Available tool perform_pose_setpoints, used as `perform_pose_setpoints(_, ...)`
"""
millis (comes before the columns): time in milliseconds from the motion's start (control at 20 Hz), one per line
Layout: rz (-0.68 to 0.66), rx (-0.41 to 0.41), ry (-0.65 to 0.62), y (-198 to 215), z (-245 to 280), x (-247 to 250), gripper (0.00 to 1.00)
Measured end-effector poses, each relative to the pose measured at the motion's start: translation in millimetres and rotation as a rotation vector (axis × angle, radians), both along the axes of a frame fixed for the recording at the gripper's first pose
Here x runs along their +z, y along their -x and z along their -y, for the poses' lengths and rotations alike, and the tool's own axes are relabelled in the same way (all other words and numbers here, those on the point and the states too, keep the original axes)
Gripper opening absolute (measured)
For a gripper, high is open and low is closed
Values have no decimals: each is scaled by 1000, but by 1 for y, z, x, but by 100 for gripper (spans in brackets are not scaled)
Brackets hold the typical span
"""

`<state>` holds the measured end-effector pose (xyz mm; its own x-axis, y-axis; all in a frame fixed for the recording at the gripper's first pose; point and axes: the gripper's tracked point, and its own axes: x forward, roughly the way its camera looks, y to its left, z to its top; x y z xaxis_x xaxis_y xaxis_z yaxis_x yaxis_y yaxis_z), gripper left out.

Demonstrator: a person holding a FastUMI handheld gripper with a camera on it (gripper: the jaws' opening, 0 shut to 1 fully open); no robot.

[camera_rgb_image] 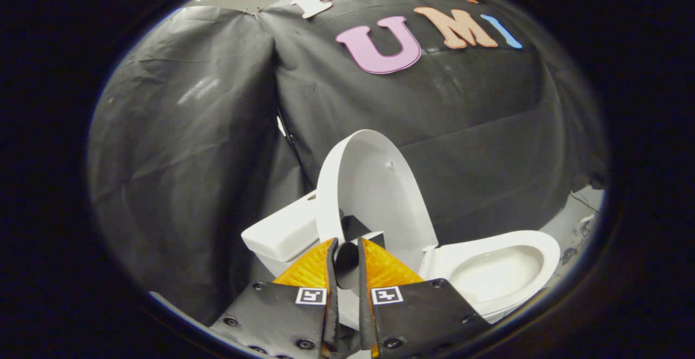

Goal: Open the toilet lid.

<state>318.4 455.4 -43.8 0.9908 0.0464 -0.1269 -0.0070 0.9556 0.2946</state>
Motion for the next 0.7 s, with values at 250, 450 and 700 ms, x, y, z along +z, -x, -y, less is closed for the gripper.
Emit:
perform_pose_setpoints(250,-2,26,19,-6,-12,-6,16)
perform_pose_setpoints(450,4,35,8,-9,-18,-9,16)
perform_pose_setpoints(700,9,43,19,-11,-20,-10,16)
